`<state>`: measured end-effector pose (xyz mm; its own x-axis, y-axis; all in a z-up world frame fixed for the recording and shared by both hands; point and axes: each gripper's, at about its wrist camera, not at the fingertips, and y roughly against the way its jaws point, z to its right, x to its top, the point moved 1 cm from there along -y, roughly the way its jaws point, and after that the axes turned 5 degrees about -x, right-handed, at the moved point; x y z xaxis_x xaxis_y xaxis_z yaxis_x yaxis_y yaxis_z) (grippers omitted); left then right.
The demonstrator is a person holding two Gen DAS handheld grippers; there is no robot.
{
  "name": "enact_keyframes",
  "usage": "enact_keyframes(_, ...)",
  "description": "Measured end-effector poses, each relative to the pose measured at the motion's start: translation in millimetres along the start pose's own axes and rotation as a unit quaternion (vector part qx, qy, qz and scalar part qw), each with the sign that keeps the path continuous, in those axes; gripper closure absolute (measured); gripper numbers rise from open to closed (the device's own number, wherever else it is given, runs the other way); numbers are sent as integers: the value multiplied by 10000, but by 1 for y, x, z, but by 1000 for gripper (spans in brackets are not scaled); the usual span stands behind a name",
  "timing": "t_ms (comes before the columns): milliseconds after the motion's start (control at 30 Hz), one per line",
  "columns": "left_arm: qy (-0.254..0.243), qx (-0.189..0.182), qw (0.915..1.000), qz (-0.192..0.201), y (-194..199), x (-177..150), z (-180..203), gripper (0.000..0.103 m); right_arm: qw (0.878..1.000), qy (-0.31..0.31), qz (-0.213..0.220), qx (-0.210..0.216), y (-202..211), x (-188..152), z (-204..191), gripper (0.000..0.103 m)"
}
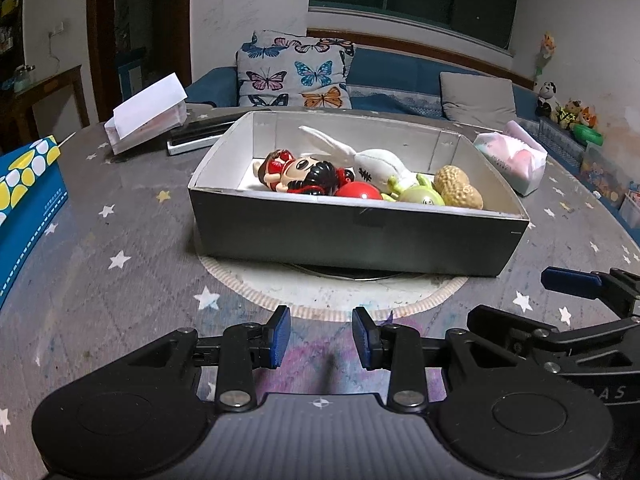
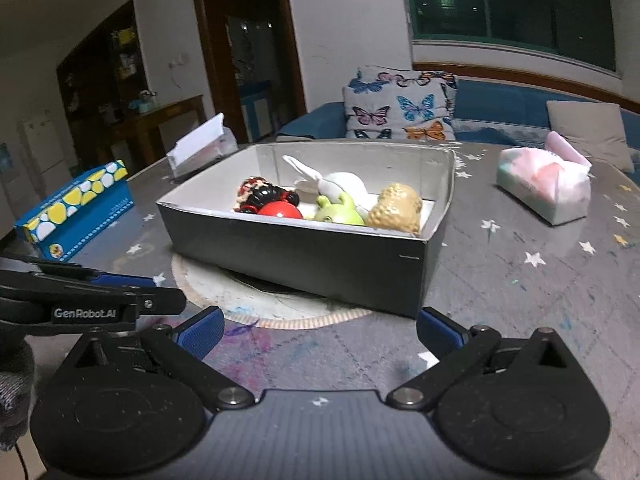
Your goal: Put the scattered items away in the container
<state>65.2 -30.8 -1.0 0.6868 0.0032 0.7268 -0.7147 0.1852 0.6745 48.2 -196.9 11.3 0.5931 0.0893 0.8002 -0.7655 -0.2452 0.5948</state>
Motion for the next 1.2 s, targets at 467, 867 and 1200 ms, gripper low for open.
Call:
enact_keyframes(467,1,83,10000,-23,-3,-3,4,67,9984,-203,-164,-502,-11,-6,6,0)
enact_keyframes(867,-137,163,9998,2,-8,3,8,67,9977,-157,-220,-625,-20,-4,5,0)
enact_keyframes(1200,-182,247,9995,-5,-15,9,9,67,9973,-143,-228,-677,-24,1,7,0)
